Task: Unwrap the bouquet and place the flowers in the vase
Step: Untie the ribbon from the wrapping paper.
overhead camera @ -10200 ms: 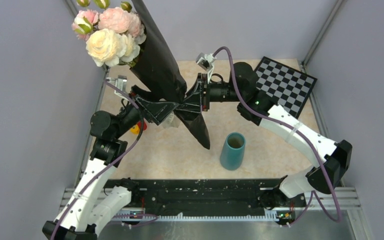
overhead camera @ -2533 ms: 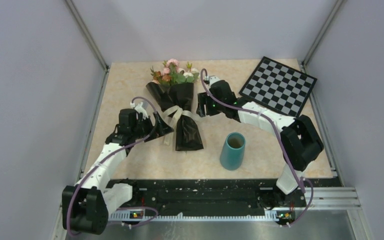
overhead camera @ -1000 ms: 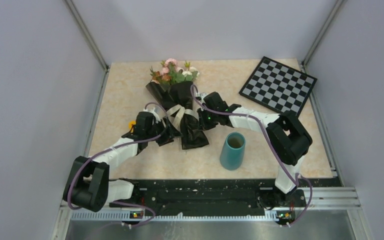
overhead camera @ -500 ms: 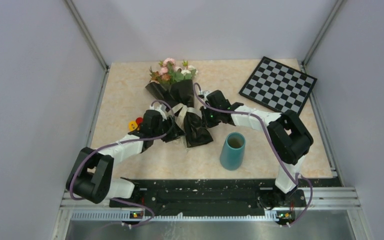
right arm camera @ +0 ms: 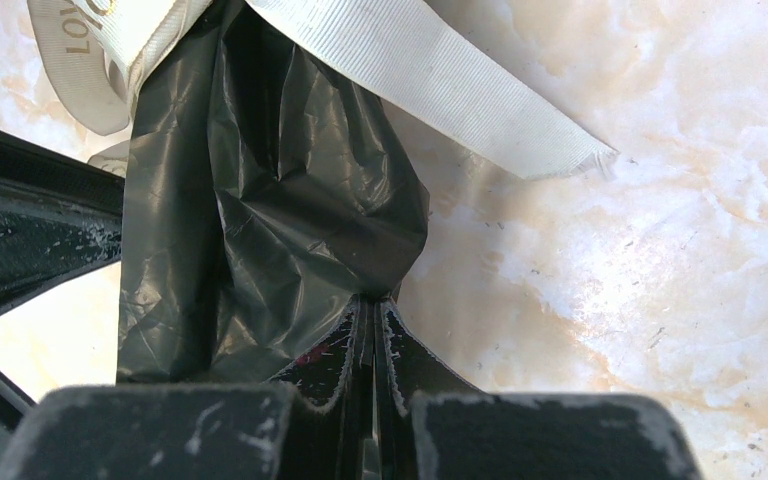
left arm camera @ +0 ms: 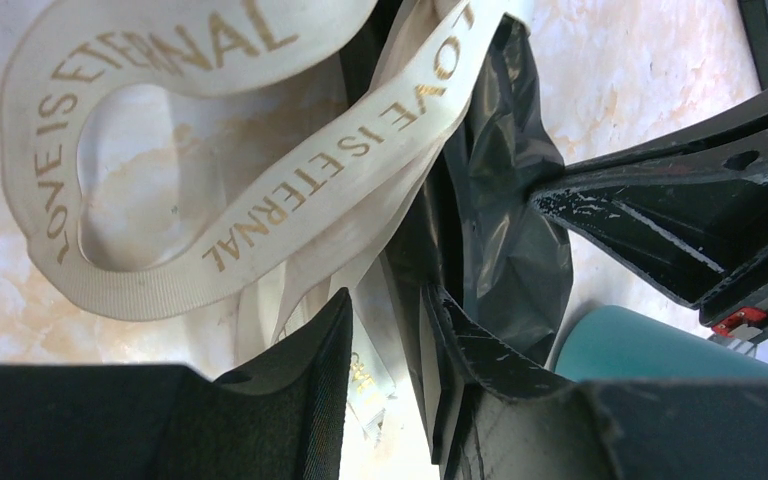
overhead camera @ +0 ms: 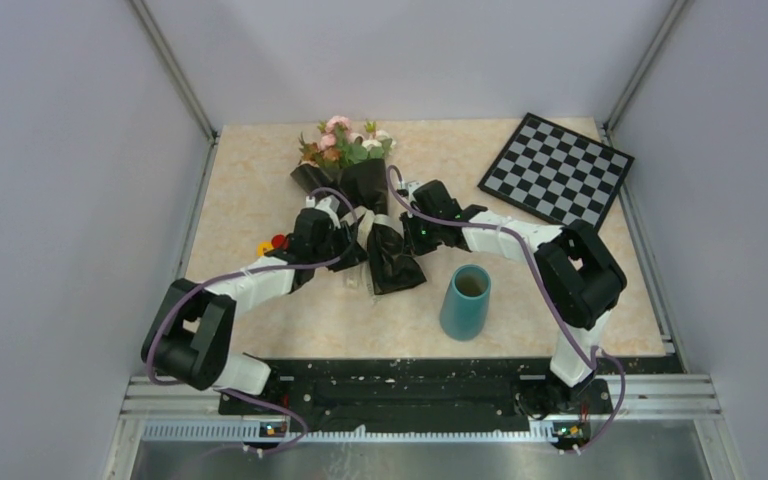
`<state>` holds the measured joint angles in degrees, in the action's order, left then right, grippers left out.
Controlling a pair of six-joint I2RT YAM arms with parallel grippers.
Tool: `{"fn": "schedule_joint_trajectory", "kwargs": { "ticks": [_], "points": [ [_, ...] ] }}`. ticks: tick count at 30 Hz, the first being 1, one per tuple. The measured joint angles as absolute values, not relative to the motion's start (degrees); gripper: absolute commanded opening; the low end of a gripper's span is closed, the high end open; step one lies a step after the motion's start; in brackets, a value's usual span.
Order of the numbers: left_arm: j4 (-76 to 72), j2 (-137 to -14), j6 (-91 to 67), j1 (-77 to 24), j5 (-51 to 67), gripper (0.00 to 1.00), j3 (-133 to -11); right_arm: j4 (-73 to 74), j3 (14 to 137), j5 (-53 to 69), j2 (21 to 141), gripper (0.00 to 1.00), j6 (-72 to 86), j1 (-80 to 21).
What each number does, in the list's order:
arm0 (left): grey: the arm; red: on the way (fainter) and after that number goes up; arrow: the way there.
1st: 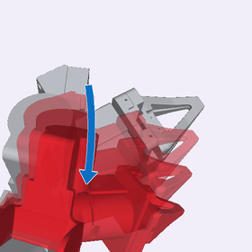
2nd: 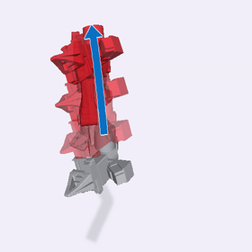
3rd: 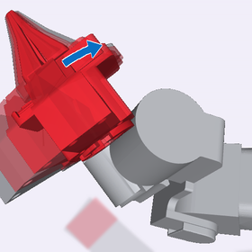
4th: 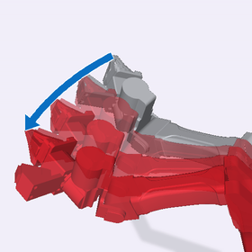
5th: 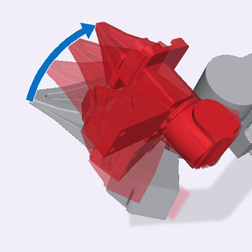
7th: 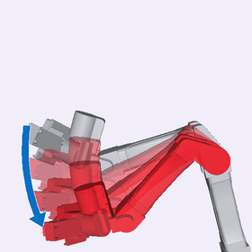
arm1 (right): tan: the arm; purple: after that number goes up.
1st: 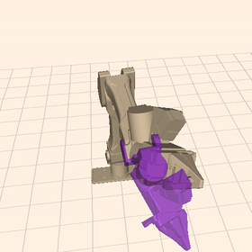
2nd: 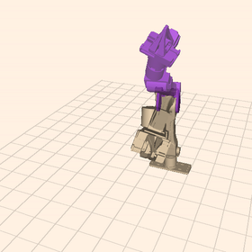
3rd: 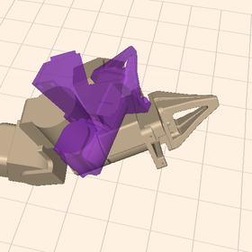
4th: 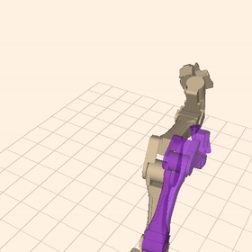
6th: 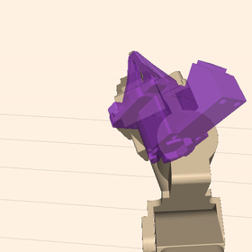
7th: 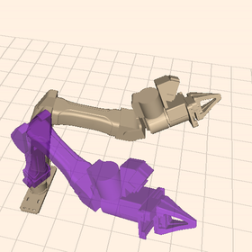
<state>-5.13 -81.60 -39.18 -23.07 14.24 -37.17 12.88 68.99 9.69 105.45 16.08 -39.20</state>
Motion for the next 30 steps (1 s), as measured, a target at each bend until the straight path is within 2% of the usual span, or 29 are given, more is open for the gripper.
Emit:
{"fn": "schedule_joint_trajectory", "kwargs": {
  "ticks": [14, 21, 30],
  "points": [
    [-1.9, -82.9, -37.5, -25.4, 9.6, 0.27, -39.2, 11.9, 68.2, 9.7, 105.4, 0.0, 16.3, -39.2],
    [-1.7, -77.0, -37.8, -25.7, 8.9, 0.27, -35.9, 11.0, 67.2, 9.7, 105.3, 0.0, 16.3, -39.2],
    [-2.0, -77.2, -37.5, -25.8, 8.5, 0.26, -35.8, 10.6, 67.0, 9.8, 105.2, 0.0, 16.7, -39.2]
  ]
}}
